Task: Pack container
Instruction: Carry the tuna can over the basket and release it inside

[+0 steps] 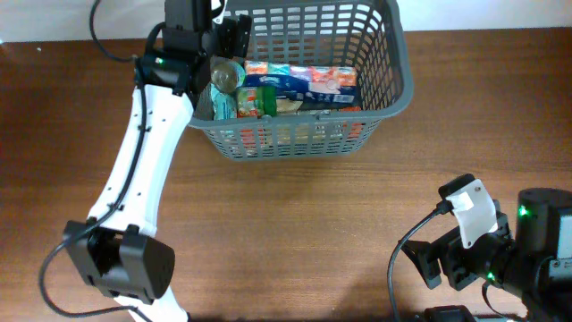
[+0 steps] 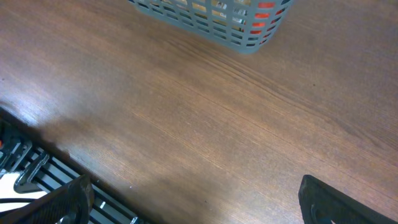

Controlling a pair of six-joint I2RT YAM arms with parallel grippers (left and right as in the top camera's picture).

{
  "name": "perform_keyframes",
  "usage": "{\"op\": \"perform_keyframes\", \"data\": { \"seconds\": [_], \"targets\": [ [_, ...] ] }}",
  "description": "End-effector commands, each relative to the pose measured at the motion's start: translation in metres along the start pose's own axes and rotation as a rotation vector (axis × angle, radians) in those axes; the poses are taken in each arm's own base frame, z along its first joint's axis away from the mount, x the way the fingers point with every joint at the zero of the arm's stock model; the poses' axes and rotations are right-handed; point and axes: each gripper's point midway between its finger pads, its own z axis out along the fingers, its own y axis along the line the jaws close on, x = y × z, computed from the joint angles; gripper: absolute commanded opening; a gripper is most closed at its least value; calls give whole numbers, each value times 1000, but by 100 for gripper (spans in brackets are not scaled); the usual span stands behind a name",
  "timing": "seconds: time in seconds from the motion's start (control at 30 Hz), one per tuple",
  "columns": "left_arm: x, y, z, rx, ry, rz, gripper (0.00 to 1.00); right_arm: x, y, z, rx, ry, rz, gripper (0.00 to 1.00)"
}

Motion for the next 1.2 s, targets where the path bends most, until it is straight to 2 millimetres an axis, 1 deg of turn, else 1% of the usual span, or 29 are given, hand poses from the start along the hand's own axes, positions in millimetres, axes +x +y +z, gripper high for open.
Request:
{"op": "perform_keyframes", "data": {
  "seconds": [0.0, 0.17, 0.3, 0.4, 0.53, 0.63, 0.73, 0.83, 0.87, 0.9, 0.93, 1.1, 1.17],
  "targets": [
    [-40, 3, -65, -4, -85, -3, 99, 0, 0, 0, -4, -1, 8, 99],
    [-41, -7, -123, 37, -79, -1, 99, 0, 0, 0, -4, -1, 8, 99],
    [-35, -27, -160, 152, -65, 1, 99, 0, 0, 0, -4, -1, 8, 99],
    [-23, -30, -178, 190, -24, -32, 99, 0, 0, 0, -4, -1, 8, 99],
    [-2, -29, -195, 197, 52, -24, 99, 0, 0, 0, -4, -1, 8, 99],
    [15, -27, -217, 203, 101, -16, 99, 0, 0, 0, -4, -1, 8, 99],
    [31, -23, -240, 203, 111, -24, 99, 0, 0, 0, -4, -1, 8, 99],
    [56, -23, -256, 213, 105, -46, 99, 0, 0, 0, -4, -1, 8, 99],
    [69, -25, -260, 223, 103, -47, 99, 0, 0, 0, -4, -1, 8, 99],
    [95, -27, -262, 228, 104, -76, 99, 0, 0, 0, -4, -1, 8, 99],
    [108, -28, -264, 227, 99, -103, 99, 0, 0, 0, -4, -1, 8, 99],
    [164, -30, -272, 217, 122, -268, 99, 0, 0, 0, -4, -1, 8, 99],
    [182, -30, -275, 215, 150, -267, 99, 0, 0, 0, -4, -1, 8, 99]
  ]
}}
